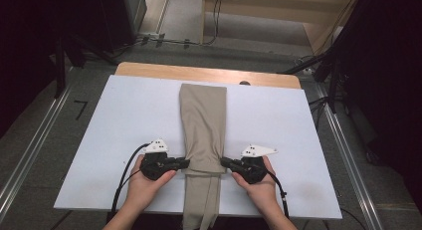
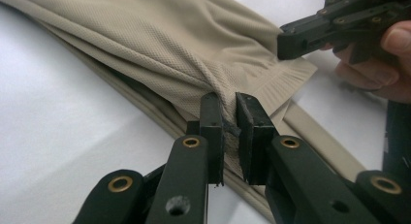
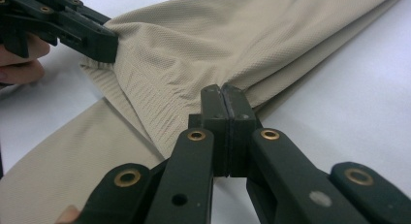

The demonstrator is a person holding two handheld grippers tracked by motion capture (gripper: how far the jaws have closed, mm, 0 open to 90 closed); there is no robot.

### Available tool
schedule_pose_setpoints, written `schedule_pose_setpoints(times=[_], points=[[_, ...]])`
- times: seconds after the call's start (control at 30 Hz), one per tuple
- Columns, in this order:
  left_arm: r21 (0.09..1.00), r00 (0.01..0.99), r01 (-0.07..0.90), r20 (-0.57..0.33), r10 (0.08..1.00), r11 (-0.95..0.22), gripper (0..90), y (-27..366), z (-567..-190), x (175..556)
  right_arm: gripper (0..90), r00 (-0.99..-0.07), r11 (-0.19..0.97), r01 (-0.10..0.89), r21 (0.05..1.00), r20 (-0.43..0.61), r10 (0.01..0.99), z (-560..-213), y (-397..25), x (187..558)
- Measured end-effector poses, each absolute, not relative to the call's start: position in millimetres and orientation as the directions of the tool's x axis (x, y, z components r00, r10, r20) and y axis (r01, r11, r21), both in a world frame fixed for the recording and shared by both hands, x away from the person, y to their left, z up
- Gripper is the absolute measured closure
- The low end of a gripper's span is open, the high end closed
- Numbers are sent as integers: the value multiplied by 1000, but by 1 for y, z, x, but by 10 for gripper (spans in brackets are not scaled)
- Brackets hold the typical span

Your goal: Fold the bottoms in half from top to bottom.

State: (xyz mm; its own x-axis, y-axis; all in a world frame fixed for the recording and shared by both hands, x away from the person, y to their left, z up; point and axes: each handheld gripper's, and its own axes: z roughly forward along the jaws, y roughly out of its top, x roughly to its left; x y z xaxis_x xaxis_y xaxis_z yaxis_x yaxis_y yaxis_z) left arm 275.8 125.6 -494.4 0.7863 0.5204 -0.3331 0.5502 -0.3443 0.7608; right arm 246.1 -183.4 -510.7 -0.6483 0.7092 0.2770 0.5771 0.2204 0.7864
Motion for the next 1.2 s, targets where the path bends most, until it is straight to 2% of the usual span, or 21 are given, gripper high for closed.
schedule_pose_setpoints(times=[0.67, 1.2], points=[[778, 823, 514, -328, 464, -362, 829, 128, -484, 241, 878, -674, 212, 546, 811, 274, 686, -496, -187, 213], [782, 847, 495, -338, 409, -378, 828, 140, -479, 197, 878, -700, 233, 532, 815, 268, 662, -491, -181, 165]])
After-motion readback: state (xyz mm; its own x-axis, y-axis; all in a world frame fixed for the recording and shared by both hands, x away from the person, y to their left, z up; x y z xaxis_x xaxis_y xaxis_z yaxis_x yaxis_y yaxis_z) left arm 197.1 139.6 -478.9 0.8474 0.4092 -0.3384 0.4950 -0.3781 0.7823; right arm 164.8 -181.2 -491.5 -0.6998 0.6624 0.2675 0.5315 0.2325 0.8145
